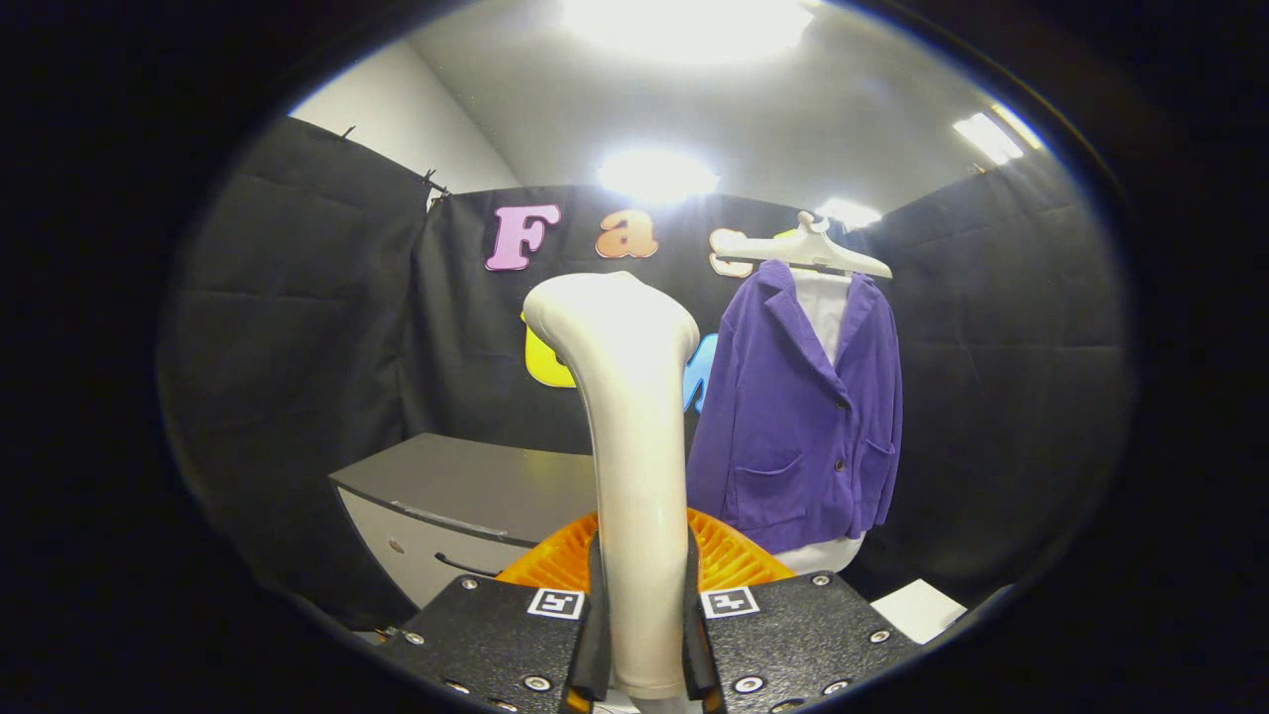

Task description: Iron the clothes twice with a garment steamer, once on the left side and once on the right side.

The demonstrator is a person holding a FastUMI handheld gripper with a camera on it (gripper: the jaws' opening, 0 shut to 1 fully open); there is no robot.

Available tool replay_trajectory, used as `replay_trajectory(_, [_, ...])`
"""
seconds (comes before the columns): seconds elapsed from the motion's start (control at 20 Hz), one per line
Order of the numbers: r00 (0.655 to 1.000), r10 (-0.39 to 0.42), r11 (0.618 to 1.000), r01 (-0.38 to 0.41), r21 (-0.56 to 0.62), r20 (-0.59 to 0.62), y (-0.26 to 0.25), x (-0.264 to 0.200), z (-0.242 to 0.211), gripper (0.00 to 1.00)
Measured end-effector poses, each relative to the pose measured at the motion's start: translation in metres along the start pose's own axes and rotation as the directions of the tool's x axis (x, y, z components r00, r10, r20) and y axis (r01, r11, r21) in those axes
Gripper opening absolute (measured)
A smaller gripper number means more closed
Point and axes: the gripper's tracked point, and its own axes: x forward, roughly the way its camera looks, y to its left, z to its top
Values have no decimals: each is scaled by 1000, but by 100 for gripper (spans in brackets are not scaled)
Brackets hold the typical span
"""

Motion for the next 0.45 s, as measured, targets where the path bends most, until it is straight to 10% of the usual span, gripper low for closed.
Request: replay_trajectory(0.45, [998,-58,998,58,-6,-15,3,-19,-17,28])
